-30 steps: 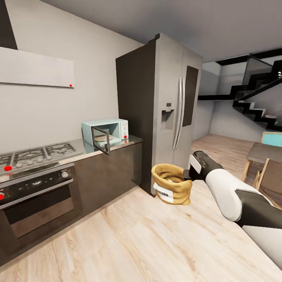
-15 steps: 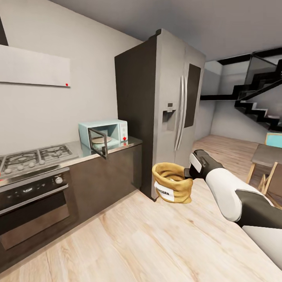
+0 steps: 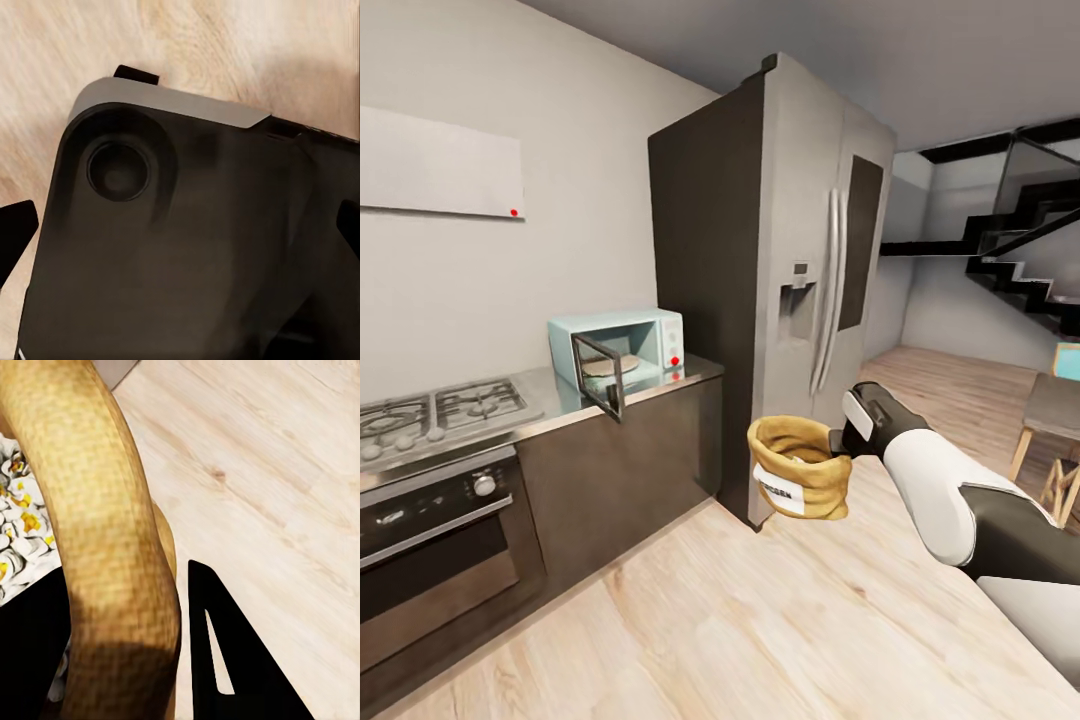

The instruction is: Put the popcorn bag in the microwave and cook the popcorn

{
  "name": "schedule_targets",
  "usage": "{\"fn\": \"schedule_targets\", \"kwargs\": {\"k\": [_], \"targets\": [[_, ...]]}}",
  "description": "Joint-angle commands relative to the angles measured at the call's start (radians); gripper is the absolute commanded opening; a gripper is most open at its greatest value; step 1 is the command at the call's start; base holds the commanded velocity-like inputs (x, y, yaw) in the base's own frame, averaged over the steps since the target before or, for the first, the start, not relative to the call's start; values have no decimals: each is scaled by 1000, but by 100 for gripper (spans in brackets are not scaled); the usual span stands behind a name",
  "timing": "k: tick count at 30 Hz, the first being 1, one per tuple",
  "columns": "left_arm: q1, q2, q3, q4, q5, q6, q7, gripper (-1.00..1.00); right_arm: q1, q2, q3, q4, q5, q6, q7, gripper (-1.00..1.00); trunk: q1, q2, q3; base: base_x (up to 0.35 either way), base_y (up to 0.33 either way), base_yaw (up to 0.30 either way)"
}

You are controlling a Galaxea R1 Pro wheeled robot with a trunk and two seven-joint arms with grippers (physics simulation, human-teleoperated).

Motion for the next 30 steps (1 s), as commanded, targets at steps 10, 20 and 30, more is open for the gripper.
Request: {"fn": "schedule_targets", "kwargs": {"k": [10,20,30], "targets": [[0,0,1,-1,4,-1,0,100,-1,6,-8,-1,2,4,-2,-100,1,-1,-1,321,-28,0],[0,0,1,-1,4,-1,0,100,-1,8,-8,-1,-2,4,-2,-100,1,-1,-1,312,-161,0],[0,0,3,-1,4,-3,2,100,-1,6,-9,-1,-12,2,1,-100,1,-1,-1,263,-227,195]]}}
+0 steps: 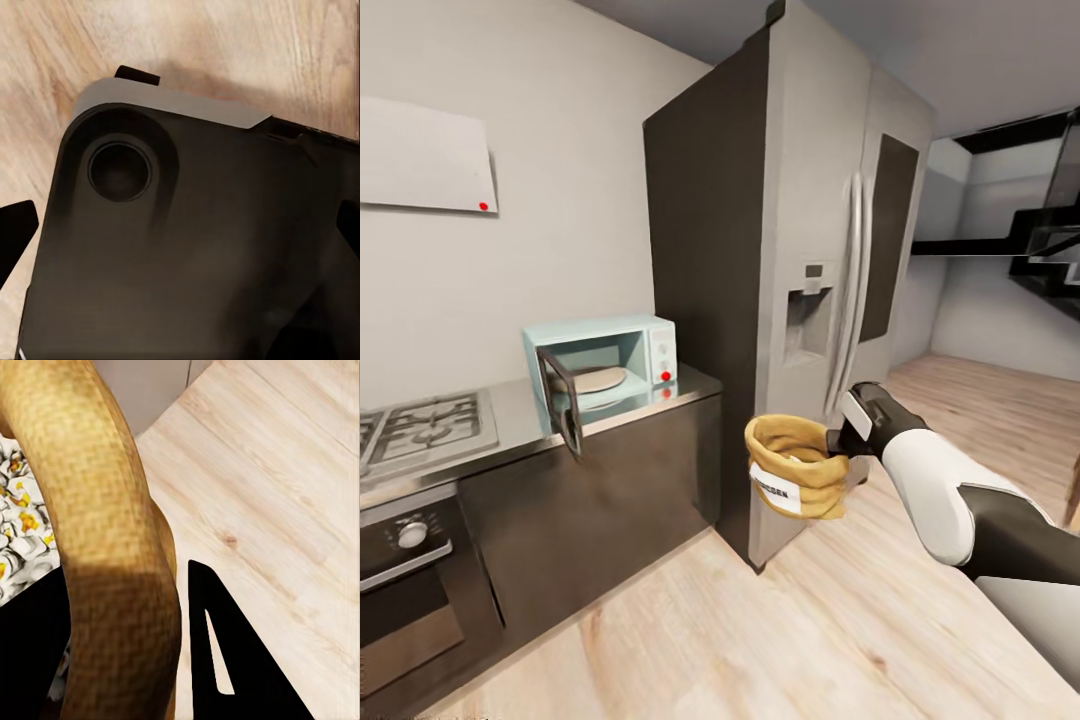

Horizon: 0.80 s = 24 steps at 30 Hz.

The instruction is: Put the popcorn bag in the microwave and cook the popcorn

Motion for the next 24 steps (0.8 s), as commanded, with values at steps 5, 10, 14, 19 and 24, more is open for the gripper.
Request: {"fn": "schedule_targets", "kwargs": {"k": [5,10,14,19,24], "targets": [[0,1,1,-1,4,-2,1,100,0,1,-6,-2,2,3,-2,-100,0,-1,-1,138,-129,268],[0,0,1,-1,4,-2,2,100,0,3,-6,-2,2,3,-2,-100,0,-1,-1,14,-10,269],[0,0,1,-1,4,-2,2,100,0,3,-5,-2,1,3,-2,-100,0,-1,-1,0,0,269],[0,0,1,-1,4,-2,2,100,0,6,-5,2,1,1,-2,-100,0,-1,-1,0,0,269],[0,0,2,-1,4,-2,2,100,0,6,-5,6,1,-4,-2,-100,0,-1,-1,0,0,269]]}}
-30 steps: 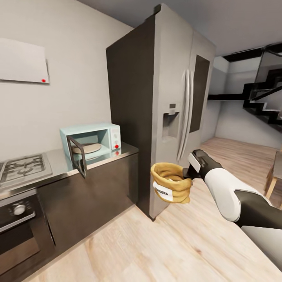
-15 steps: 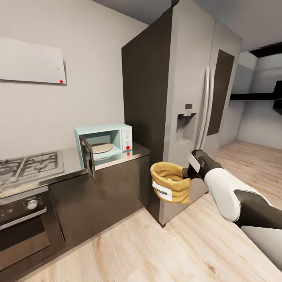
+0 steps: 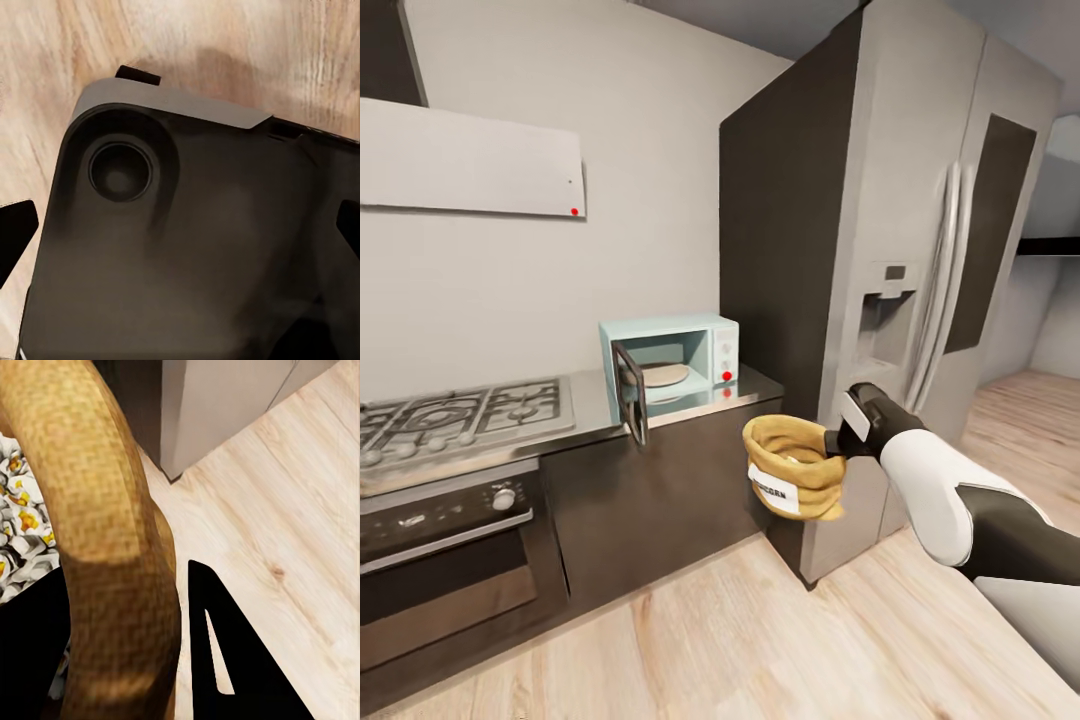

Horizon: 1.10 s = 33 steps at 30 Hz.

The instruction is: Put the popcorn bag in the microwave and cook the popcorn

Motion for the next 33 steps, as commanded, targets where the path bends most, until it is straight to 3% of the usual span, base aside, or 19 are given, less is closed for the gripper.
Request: {"fn": "schedule_targets", "kwargs": {"k": [1,20,33], "targets": [[0,0,1,0,4,-2,1,100,0,1,-8,0,1,1,-4,-100,0,-1,-1,0,0,269],[0,0,1,-1,3,-2,1,100,0,9,-8,5,1,-3,-3,-100,0,-1,-1,0,0,266],[0,0,1,-2,3,-2,1,100,0,7,-10,2,4,-4,-3,-100,0,-1,-1,0,0,21]]}}
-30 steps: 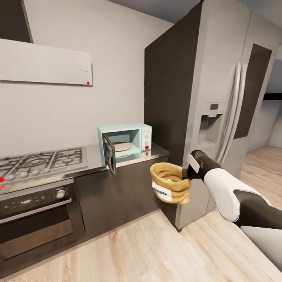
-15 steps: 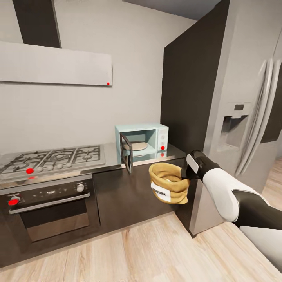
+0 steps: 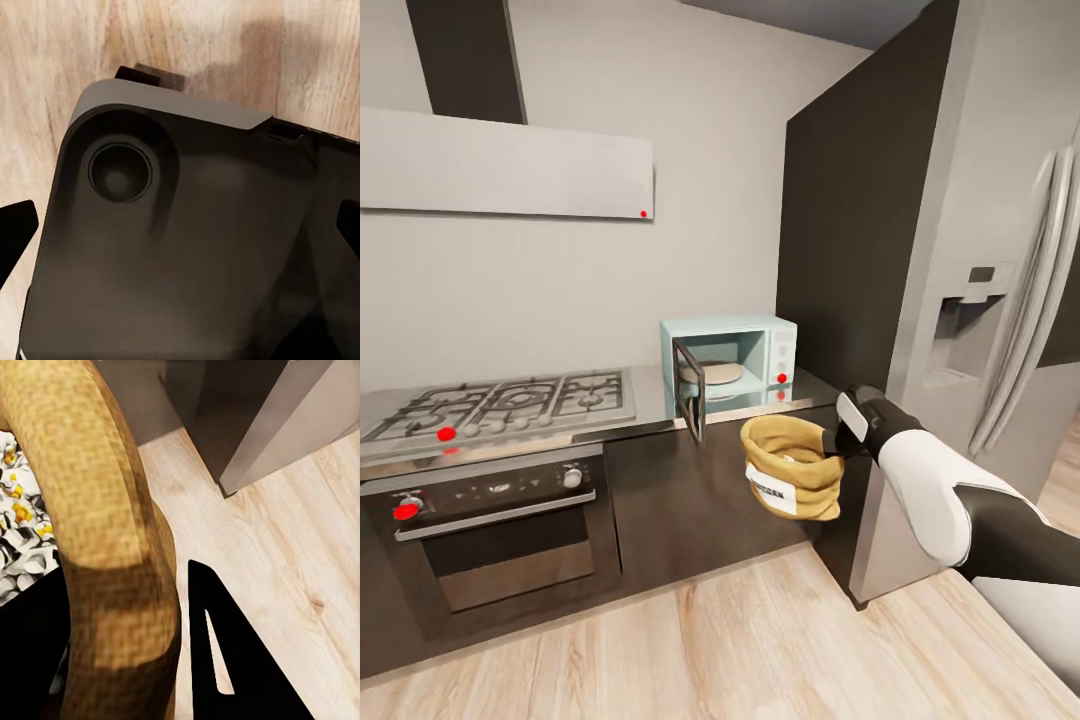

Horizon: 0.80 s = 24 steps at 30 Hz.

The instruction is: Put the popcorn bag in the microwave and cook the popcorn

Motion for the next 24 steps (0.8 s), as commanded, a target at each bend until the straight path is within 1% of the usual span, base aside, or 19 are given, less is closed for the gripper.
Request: {"fn": "schedule_targets", "kwargs": {"k": [1,20,24], "targets": [[0,1,1,-1,4,-2,1,100,-1,2,-8,-3,-1,4,-3,-100,0,-1,-1,160,0,0],[0,0,1,-1,4,-2,1,100,-1,1,-9,-2,-2,5,-3,-100,0,-1,-1,308,0,0],[0,0,1,-1,4,-2,1,100,-1,0,-10,-3,-2,10,-3,-100,0,-1,-1,186,0,0]]}}
